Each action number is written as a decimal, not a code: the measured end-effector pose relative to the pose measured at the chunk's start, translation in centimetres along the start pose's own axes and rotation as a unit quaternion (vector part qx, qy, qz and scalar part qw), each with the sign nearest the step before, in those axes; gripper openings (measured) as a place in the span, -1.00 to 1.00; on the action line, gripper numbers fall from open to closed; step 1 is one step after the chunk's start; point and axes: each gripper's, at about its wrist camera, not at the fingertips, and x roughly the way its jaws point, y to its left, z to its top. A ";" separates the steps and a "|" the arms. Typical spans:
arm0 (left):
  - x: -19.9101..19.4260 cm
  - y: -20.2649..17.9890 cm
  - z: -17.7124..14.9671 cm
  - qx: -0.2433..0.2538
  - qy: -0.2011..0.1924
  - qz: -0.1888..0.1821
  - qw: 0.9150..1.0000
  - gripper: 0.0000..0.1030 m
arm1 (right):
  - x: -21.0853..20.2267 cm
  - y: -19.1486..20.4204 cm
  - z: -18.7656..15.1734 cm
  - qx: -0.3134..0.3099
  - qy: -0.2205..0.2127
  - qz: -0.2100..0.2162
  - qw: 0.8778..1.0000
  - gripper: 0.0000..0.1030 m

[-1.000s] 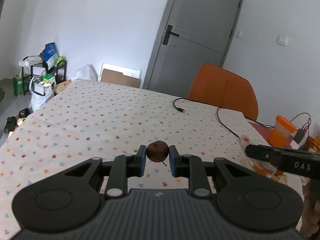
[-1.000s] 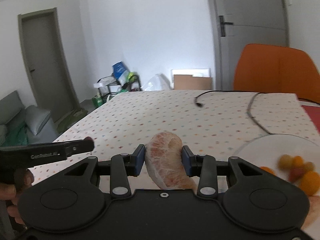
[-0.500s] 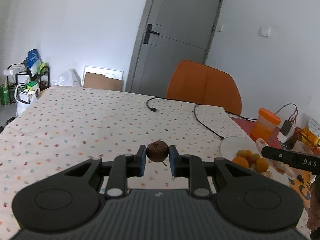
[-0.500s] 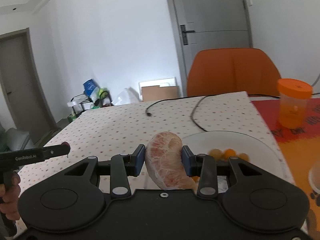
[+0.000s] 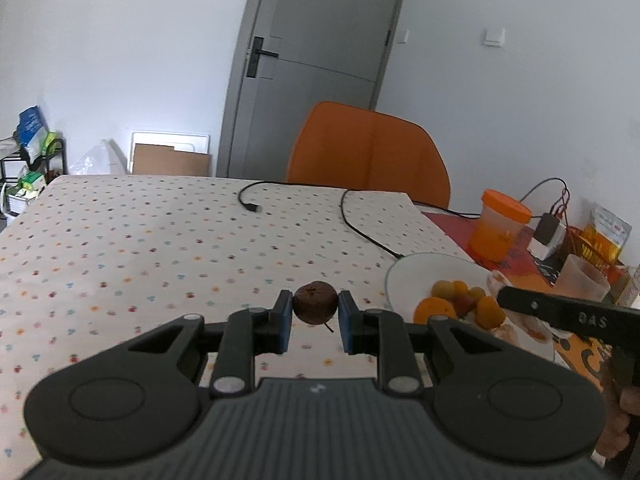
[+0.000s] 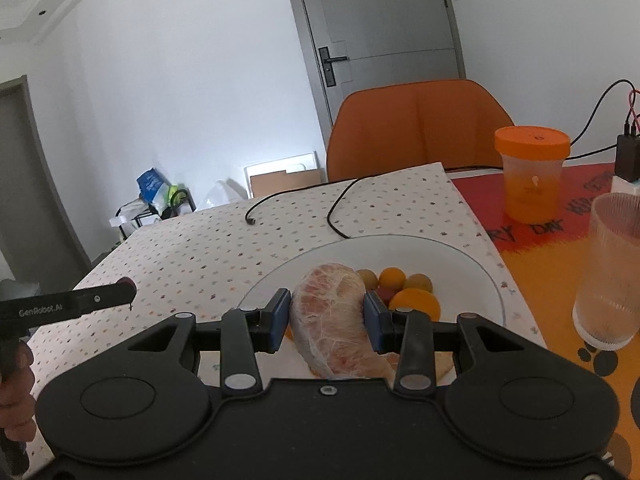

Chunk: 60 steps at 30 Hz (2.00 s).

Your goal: Organize fruits

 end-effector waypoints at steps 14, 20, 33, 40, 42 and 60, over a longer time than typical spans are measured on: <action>2.4 -4.3 0.4 0.031 0.012 -0.040 0.999 -0.56 | -1.6 -4.0 0.2 0.058 -0.027 -0.017 0.998 -0.12; 3.0 -6.1 0.1 0.044 0.019 -0.057 0.997 -0.56 | -2.9 -5.2 -0.5 0.071 -0.027 -0.025 0.997 -0.12; 2.2 -4.8 0.4 0.011 0.015 -0.043 0.999 -0.35 | -3.0 -4.8 -1.2 0.078 -0.023 -0.010 0.997 -0.09; 0.9 -3.3 0.4 0.003 0.017 -0.027 0.999 0.05 | -3.2 -3.8 -1.3 0.077 -0.019 0.002 0.997 0.08; 0.6 -2.9 0.4 0.002 0.018 -0.022 1.000 0.15 | -3.2 -3.4 -1.3 0.074 -0.013 0.006 0.997 0.11; -3.6 0.4 0.0 0.000 0.018 0.014 1.000 0.63 | -4.1 1.7 -1.2 0.043 0.006 0.020 0.999 0.77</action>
